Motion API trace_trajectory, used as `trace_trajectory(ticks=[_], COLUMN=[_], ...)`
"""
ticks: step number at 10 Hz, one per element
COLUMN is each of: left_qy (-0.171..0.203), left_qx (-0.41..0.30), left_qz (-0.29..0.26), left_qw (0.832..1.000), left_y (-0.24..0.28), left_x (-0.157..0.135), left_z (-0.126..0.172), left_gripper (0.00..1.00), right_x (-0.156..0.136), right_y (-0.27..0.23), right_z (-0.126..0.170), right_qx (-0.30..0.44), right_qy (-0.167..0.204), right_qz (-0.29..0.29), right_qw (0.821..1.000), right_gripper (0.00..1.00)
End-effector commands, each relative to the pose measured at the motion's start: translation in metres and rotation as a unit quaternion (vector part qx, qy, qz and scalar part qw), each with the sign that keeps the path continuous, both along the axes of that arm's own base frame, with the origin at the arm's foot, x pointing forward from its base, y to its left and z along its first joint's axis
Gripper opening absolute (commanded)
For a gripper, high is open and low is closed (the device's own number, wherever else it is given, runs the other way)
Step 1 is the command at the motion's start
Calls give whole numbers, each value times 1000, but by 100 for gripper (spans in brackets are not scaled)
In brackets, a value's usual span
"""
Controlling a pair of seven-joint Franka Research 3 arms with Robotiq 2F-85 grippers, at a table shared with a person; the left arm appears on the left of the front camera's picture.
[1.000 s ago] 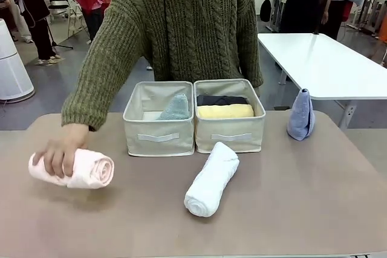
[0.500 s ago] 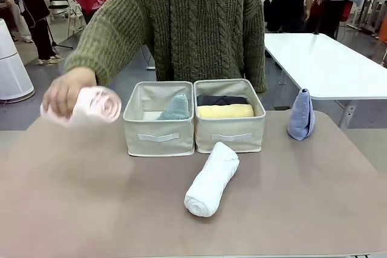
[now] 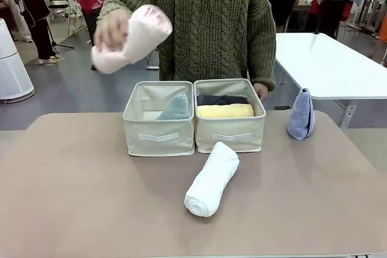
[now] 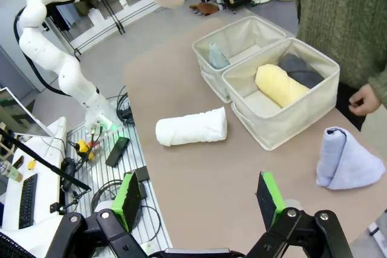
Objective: Sort the towels based on their folding style.
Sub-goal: Pick up another triangle-folded towel from the table and place it in the left Fabric basket.
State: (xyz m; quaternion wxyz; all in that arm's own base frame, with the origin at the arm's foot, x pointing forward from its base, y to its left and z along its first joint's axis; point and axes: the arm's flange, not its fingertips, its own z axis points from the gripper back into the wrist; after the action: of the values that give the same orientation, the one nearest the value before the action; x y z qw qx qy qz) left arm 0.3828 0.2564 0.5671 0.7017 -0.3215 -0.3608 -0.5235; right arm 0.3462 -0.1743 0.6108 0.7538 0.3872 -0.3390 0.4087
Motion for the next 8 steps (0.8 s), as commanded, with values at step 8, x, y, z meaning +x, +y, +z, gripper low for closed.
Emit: trace_trajectory(ticks=[8], left_qy=[0], left_qx=[3], left_qz=[-6], left_qw=[1000], left_y=[5], left_x=[2], left_z=[-2], left_gripper=[100], right_x=[11], right_y=[49], right_z=[21], right_qx=[-96], right_qy=[40], right_qz=[-11], right_qw=[995], right_gripper=[100])
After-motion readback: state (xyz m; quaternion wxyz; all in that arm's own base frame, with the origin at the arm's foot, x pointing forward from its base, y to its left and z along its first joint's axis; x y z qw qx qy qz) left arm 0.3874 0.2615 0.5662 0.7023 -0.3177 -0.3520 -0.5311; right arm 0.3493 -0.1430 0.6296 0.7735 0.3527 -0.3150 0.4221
